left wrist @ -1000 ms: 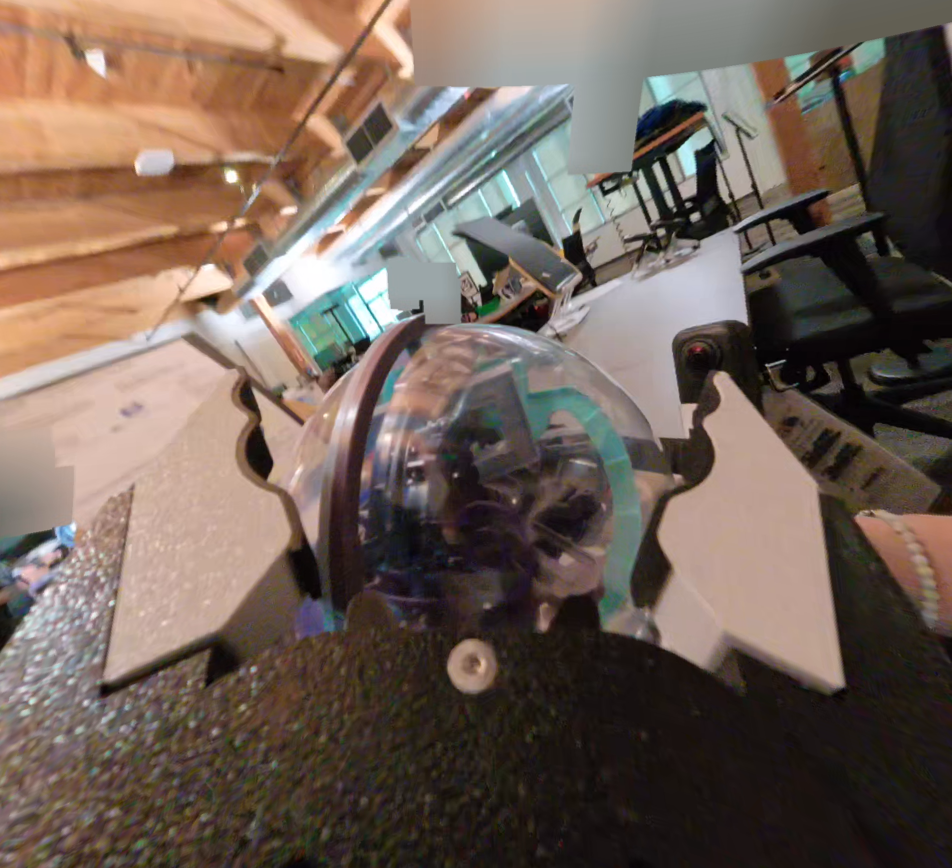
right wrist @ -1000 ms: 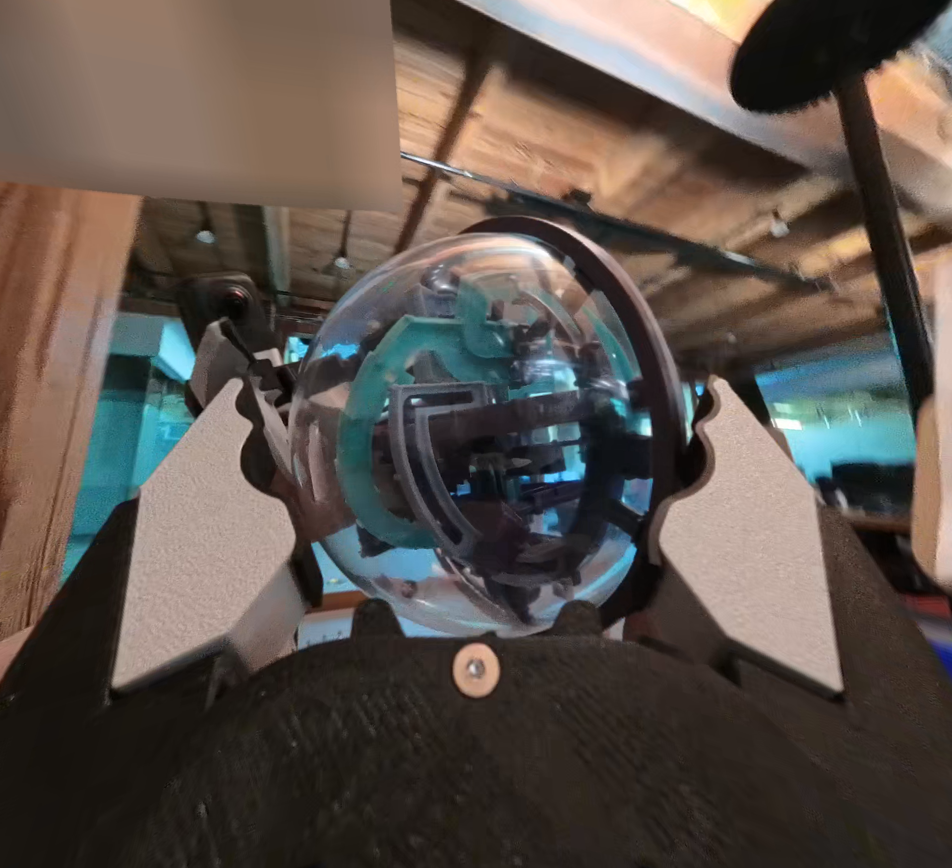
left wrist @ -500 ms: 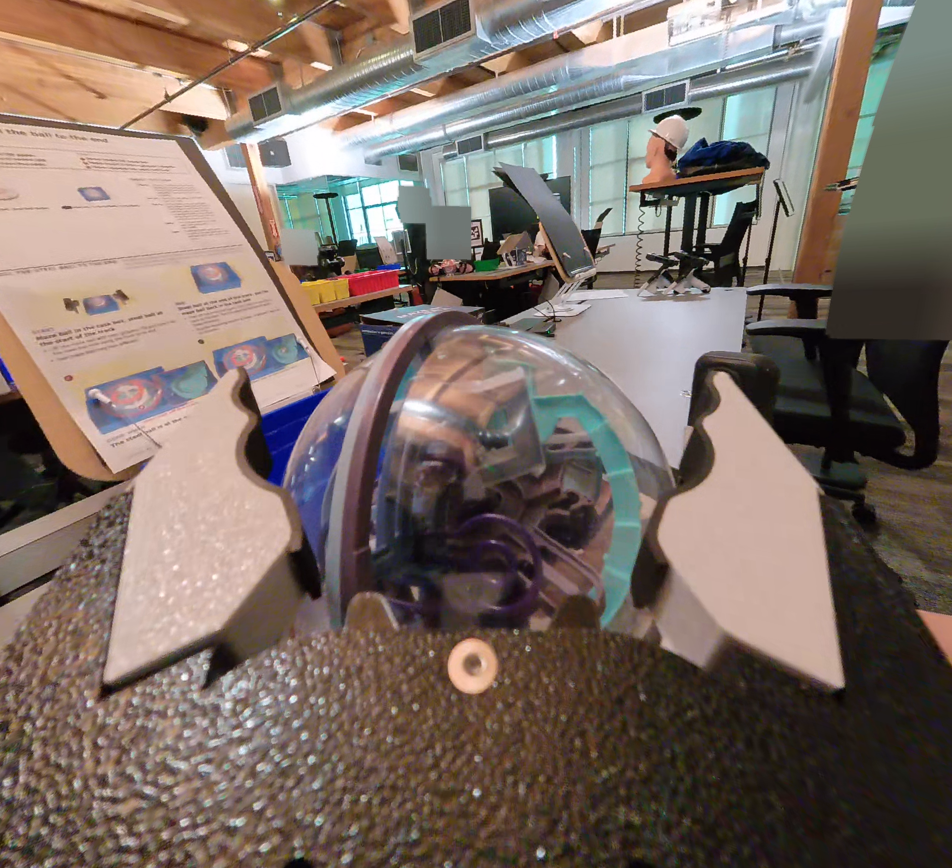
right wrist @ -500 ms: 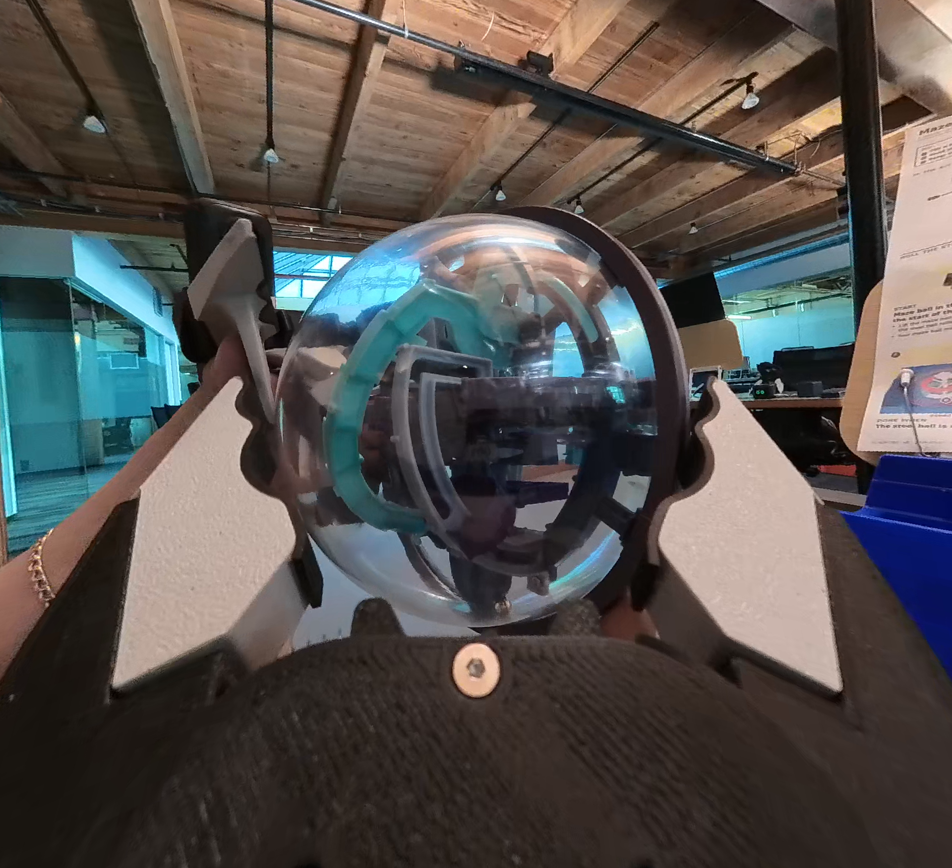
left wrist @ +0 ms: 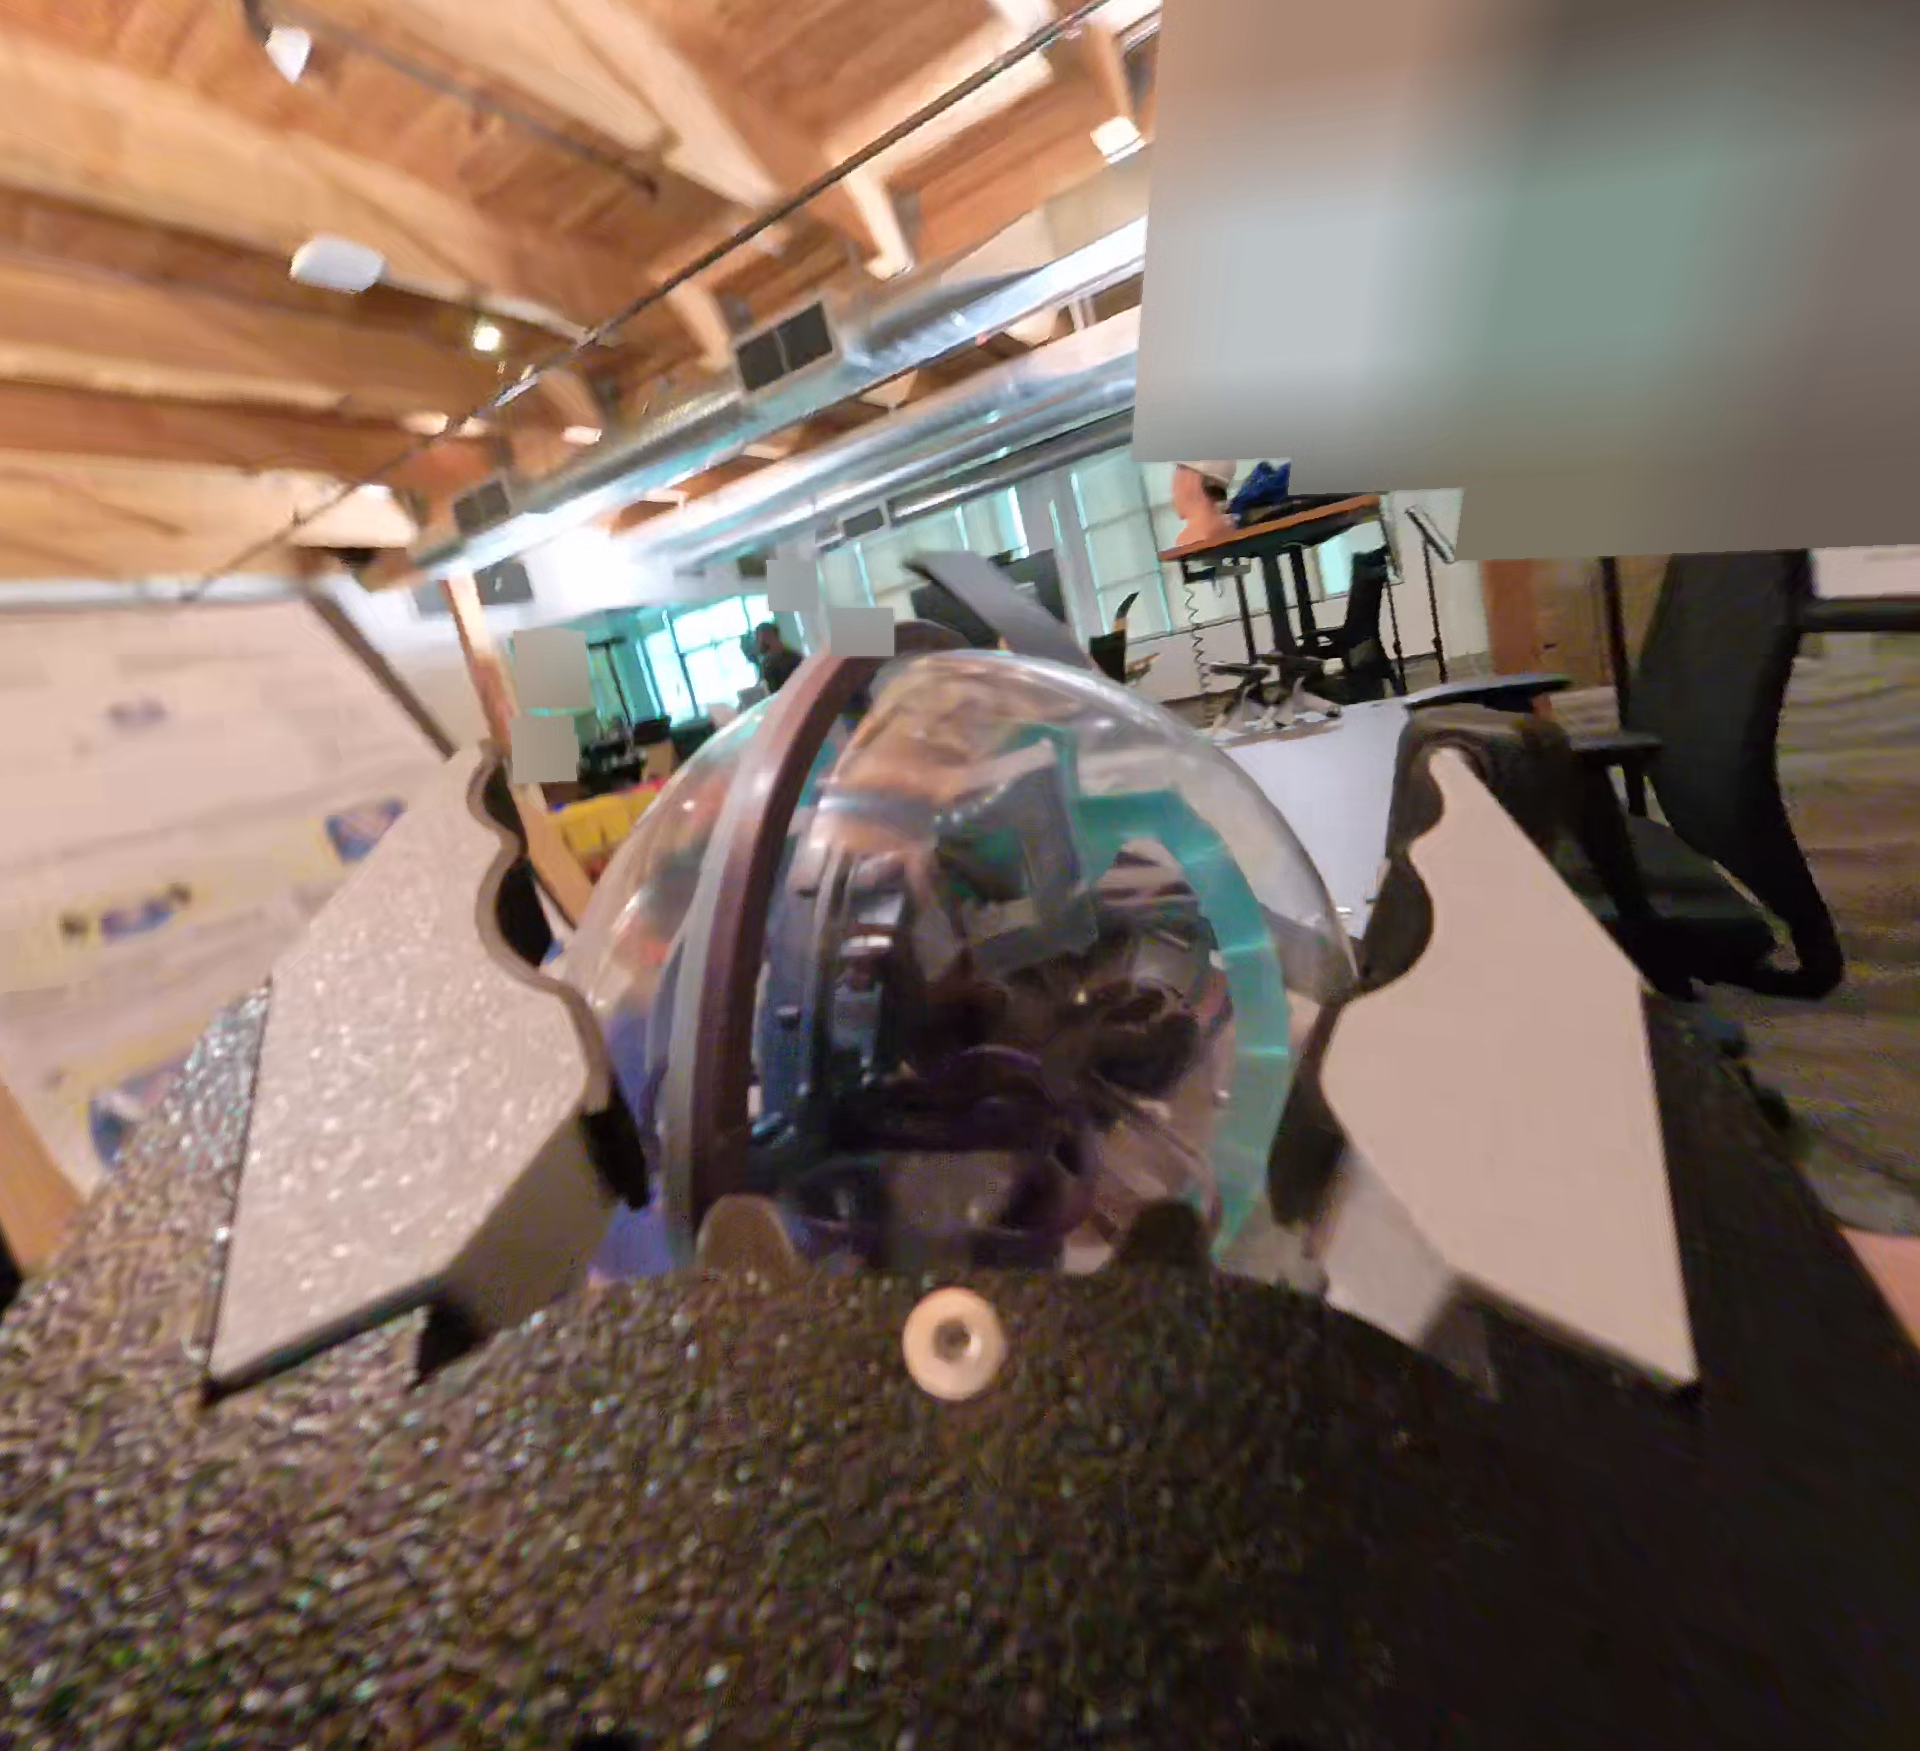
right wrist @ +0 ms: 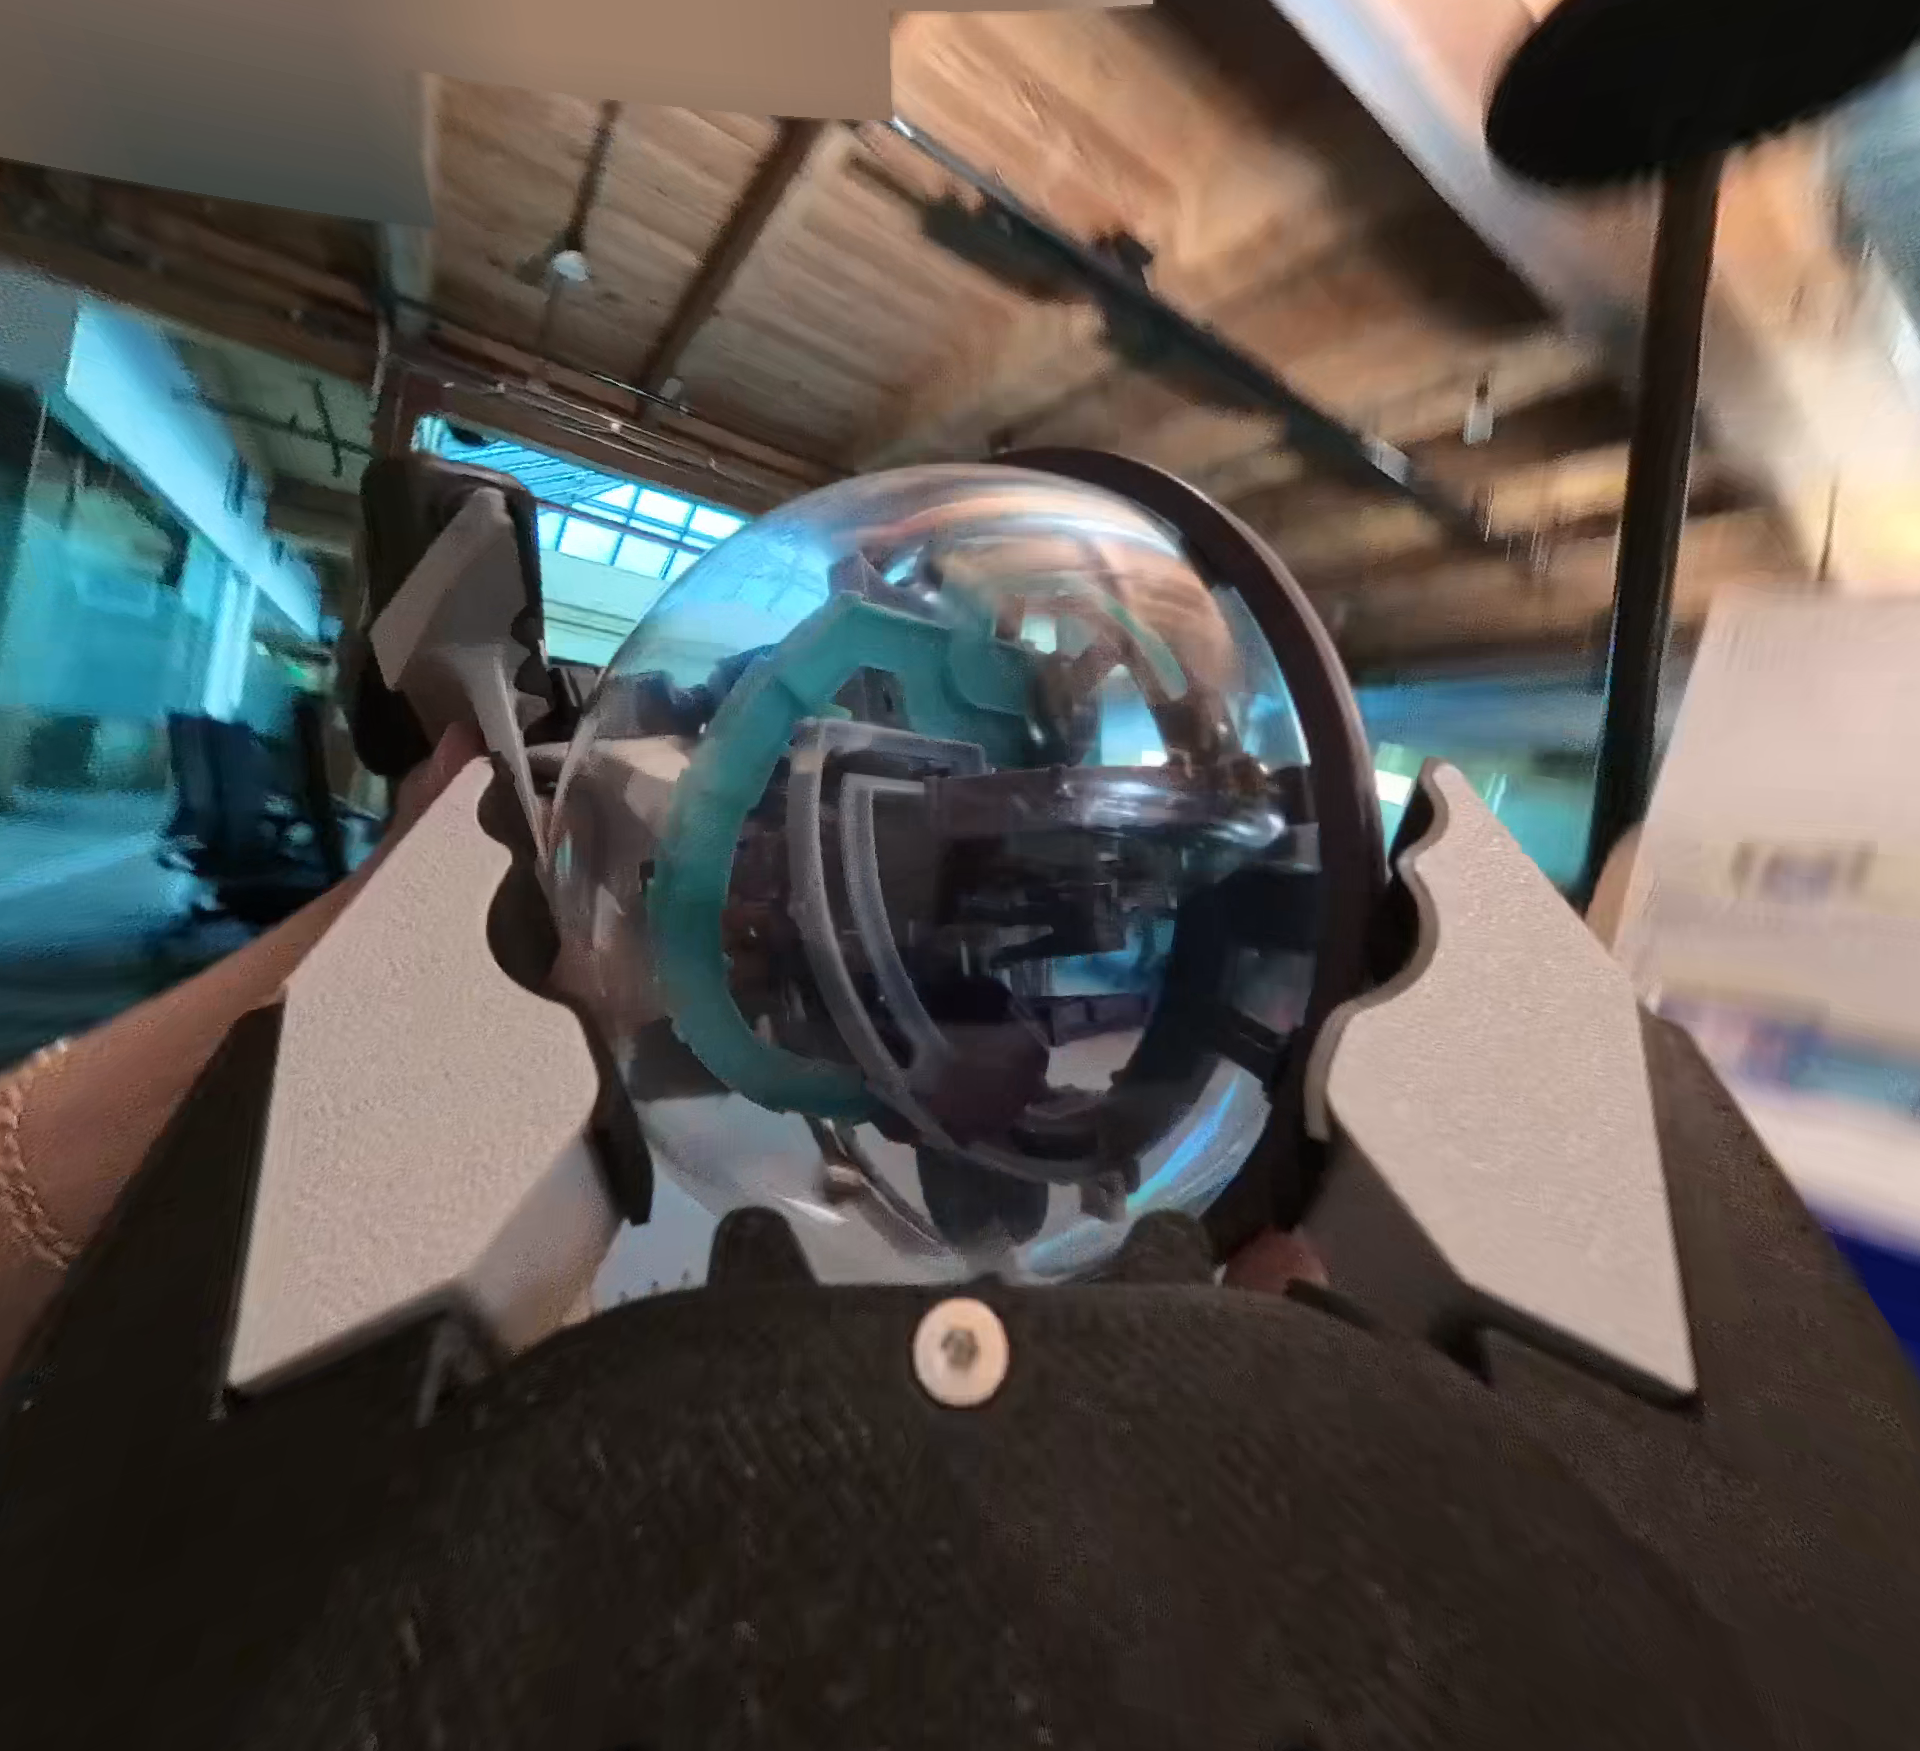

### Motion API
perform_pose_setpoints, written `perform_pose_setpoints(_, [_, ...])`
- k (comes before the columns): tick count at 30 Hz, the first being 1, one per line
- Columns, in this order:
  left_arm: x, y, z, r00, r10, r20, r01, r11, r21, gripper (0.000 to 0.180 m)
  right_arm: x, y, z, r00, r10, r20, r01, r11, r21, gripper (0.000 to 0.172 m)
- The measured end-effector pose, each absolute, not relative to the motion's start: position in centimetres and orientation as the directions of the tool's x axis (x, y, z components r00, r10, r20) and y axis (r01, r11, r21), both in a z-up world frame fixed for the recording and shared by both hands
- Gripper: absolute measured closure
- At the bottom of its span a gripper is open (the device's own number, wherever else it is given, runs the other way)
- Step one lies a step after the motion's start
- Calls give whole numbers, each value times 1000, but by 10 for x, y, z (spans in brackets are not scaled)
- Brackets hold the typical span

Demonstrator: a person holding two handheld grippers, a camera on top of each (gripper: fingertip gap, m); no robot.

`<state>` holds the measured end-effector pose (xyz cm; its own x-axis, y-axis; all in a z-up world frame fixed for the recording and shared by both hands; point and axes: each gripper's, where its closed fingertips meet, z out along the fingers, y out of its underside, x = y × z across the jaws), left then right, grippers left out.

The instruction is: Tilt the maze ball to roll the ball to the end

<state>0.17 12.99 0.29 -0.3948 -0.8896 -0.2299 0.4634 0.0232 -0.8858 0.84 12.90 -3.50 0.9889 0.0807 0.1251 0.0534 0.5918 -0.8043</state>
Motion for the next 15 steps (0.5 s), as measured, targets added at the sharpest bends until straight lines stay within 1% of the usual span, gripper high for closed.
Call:
perform_pose_setpoints(1, [16,145,-10,-377,-917,-129,396,-34,-918,23,18,139,-49,994,103,42,-21,547,-837,14])
perform_pose_setpoints(2, [28,154,-22,-373,-927,-40,316,-87,-945,23,24,146,-60,997,72,16,-23,505,-863,14])
perform_pose_setpoints(3, [34,159,-28,-373,-928,15,267,-123,-956,23,25,150,-65,999,42,35,11,471,-882,14])
perform_pose_setpoints(4, [34,161,-29,-376,-926,38,259,-145,-955,23,24,151,-65,998,32,51,31,449,-893,14])
perform_pose_setpoints(7, [33,163,-28,-375,-926,49,268,-159,-950,23,24,152,-65,997,26,70,52,435,-899,14])
perform_pose_setpoints(12, [39,168,-38,-358,-931,72,224,-160,-961,23,29,158,-75,998,46,40,17,419,-908,14])
perform_pose_setpoints(15, [39,169,-40,-360,-930,70,219,-157,-963,23,29,159,-77,998,41,46,24,421,-907,14])
